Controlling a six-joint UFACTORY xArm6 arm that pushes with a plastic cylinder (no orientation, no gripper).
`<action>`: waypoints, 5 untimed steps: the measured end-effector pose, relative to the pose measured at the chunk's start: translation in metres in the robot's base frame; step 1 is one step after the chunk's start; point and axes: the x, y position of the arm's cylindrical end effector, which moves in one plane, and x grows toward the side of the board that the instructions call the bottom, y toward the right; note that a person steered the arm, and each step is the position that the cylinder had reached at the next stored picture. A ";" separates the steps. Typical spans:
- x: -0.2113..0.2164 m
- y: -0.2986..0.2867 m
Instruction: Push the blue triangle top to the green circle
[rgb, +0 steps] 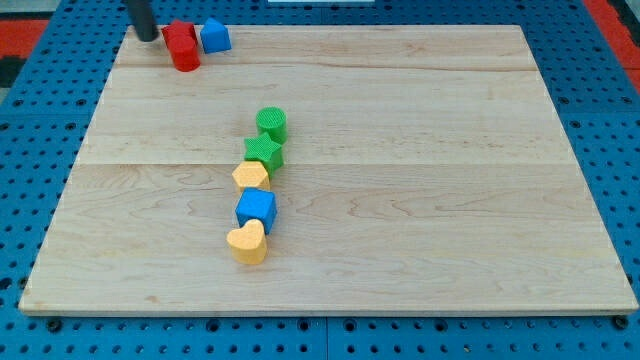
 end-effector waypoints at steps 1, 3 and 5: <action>0.025 0.048; -0.020 0.036; -0.020 0.104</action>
